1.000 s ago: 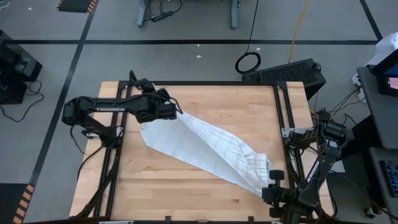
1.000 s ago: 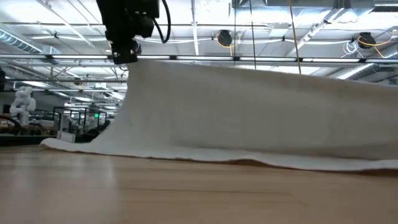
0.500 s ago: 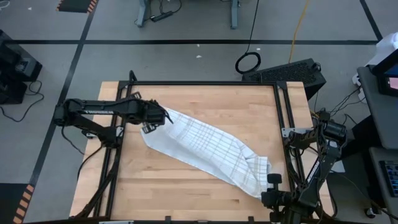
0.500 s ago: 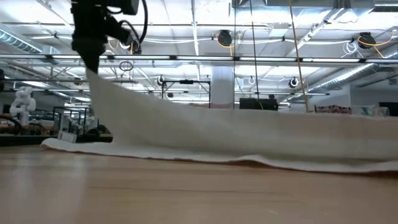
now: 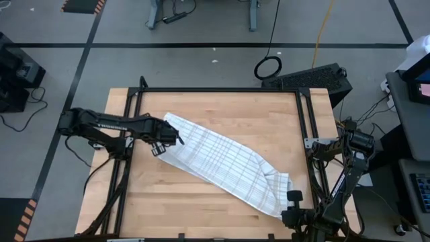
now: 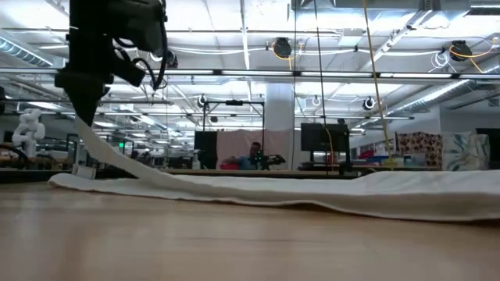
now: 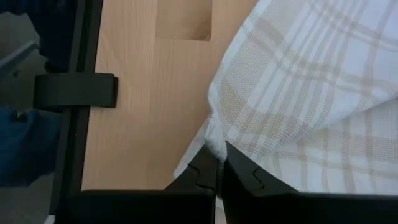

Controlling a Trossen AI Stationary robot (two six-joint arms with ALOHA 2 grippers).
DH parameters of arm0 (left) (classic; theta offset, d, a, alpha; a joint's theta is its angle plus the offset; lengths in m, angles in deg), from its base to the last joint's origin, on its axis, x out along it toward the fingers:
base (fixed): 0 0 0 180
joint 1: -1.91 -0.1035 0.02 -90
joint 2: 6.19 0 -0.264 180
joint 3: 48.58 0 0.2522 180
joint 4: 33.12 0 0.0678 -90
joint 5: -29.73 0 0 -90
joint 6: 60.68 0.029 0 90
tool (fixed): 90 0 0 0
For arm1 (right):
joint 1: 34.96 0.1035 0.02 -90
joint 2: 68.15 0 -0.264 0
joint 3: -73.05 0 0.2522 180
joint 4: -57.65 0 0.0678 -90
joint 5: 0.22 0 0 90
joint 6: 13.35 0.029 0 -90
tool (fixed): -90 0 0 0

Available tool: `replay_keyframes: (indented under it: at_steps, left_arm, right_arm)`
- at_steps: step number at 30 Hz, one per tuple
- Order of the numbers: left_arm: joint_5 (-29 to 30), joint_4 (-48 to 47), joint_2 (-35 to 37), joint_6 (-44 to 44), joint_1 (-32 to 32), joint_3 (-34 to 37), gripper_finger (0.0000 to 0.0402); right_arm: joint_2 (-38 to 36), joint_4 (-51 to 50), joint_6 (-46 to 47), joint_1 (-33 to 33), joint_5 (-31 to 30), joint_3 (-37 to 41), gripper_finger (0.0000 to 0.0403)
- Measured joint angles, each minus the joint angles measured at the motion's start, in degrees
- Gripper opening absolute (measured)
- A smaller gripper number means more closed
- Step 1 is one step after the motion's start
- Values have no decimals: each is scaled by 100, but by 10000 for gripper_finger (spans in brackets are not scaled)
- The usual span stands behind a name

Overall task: Roll towel
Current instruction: Fold the white towel

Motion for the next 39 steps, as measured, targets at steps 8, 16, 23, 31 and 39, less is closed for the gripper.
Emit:
replay_keyframes:
  at_steps: [8,16,23,31,39]
  left_arm:
    - [-15,44,0,-578,330,128,131]
    - [28,44,0,-1482,1498,128,235]
    - [125,1009,-3,-2994,3055,486,241]
    - [683,2013,-771,-3758,3669,1210,242]
    - [901,2002,-1683,-3280,3623,1222,242]
  right_arm:
    - [0,7,33,0,0,0,0]
    - [0,11,149,0,-1,0,0]
    - [2,9,151,0,0,0,0]
    - [2,-32,152,0,11,0,0]
    - [2,-87,320,-1,22,0,0]
